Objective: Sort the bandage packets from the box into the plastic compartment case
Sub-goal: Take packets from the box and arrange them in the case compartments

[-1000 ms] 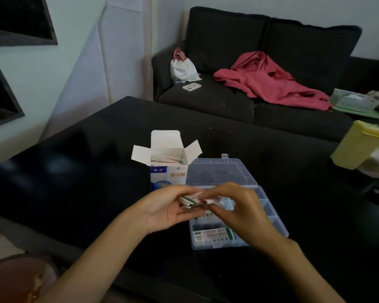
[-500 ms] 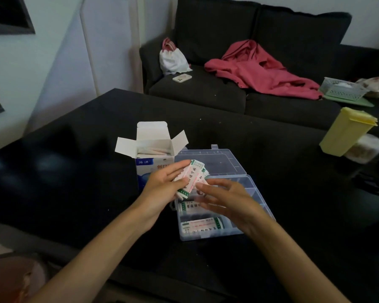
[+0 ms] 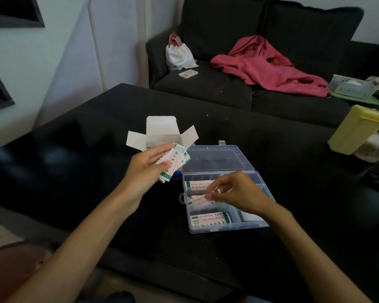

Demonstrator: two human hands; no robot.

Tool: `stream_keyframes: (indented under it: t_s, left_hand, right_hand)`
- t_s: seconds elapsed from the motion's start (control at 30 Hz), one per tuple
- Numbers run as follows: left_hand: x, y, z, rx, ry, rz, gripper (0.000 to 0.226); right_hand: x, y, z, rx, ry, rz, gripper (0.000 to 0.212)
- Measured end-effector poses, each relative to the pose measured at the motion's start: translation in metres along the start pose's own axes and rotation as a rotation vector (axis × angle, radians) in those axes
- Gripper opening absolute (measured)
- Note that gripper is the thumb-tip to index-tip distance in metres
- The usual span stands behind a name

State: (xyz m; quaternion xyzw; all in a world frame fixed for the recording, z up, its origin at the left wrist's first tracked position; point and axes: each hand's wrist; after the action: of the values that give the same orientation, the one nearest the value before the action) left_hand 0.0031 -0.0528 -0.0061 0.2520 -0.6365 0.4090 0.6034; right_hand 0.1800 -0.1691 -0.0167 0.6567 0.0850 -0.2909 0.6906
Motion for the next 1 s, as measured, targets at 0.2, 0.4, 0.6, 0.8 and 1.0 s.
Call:
stream_keyframes:
  t_s: [0.2, 0.4, 0.6, 0.8, 1.0]
  left_hand:
    - [-0.001, -0.002, 0.000, -0.091, 0.084, 0.055, 0.044]
    - [-0.014, -0.015, 0.002, -0.138, 0.160, 0.106, 0.056]
    - [-0.018, -0.033, 0.005, -0.085, 0.127, 0.089, 0.048]
    - [-0.018, -0.041, 0.009, -0.126, 0.282, 0.260, 0.023]
    - [-0.018, -0.040, 0.010, -0.126, 0.286, 0.235, 0.021]
  right_hand:
    - [0.004, -0.008, -0.004, 0.142, -0.068, 0.373, 0.016]
    - [-0.024, 0.000, 0.006, 0.241, -0.238, -0.464, 0.023]
    - [-0.045, -0.019, 0.014, 0.150, -0.395, -0.981, 0.027]
    - [-0.040, -0.020, 0.010, 0.309, -0.343, -0.827, 0.011]
    - [-0.043, -0.020, 0.009, 0.339, -0.289, -0.746, 0.011]
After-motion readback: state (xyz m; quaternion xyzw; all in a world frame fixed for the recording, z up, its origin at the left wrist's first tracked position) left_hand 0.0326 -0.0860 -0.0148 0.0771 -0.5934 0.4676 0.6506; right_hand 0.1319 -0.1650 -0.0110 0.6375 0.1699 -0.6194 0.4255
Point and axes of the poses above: each hand's wrist, its own z-axis away from the middle knuckle, its own y-axis out of the back of the hand, x = y × z, and after that the axes turned 11 degrees about z, right-handed
